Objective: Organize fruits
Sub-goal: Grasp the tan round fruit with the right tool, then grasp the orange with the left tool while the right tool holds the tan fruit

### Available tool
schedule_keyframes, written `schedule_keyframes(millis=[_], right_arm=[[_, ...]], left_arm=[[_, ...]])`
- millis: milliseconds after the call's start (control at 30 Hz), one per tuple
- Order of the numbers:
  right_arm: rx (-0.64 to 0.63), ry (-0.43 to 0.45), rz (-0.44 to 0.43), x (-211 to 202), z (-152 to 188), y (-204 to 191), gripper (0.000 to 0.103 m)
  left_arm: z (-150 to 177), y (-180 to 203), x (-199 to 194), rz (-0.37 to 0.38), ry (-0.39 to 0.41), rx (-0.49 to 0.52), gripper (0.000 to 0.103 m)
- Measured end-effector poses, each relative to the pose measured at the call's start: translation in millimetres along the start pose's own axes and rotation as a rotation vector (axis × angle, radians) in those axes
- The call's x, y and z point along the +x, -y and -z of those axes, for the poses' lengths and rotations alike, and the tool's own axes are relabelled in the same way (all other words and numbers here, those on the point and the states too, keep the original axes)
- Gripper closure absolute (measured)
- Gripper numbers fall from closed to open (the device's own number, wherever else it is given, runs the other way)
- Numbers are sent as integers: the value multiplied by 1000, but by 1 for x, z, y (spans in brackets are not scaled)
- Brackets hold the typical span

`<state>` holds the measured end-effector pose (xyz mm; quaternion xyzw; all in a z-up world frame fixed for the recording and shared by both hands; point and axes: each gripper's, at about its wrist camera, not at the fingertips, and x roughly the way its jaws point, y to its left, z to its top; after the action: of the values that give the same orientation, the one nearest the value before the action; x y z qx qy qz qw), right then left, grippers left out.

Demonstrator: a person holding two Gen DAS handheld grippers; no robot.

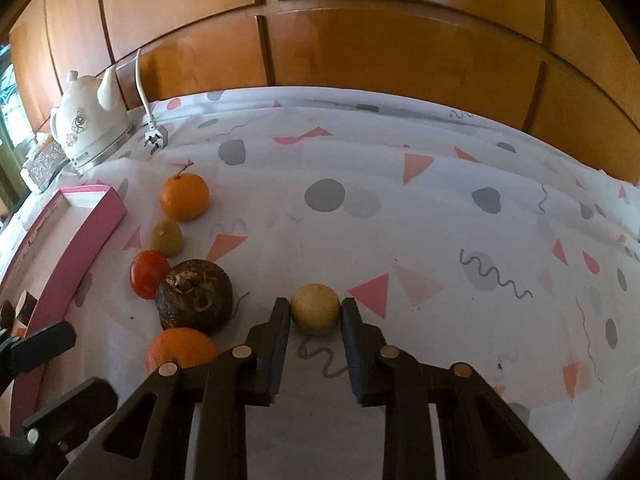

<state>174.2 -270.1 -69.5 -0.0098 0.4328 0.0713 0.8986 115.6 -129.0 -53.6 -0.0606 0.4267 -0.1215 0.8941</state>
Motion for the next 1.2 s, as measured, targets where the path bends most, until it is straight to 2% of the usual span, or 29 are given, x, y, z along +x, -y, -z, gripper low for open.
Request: schedule_keyframes(millis=[333,867,933,1000,1067,1200], right_arm=[[6,16,41,-8,4,19,77],[35,9,14,-6,2,39,77],[45,6,12,-4,3,41,77],[45,7,11,-5,3,41,77],[44,8,11,-5,3,41,77],[48,9,11,-5,3,42,77]], left_arm=[[-5,17,13,13,6,-23,39],[-9,32,36,20,-1,-41,38],[-10,33,37,26,-1,-40,41],[-10,38,37,50,3,-17,57],[-9,43,35,56,11,10,65],[-8,40,32,69,5,5,65]])
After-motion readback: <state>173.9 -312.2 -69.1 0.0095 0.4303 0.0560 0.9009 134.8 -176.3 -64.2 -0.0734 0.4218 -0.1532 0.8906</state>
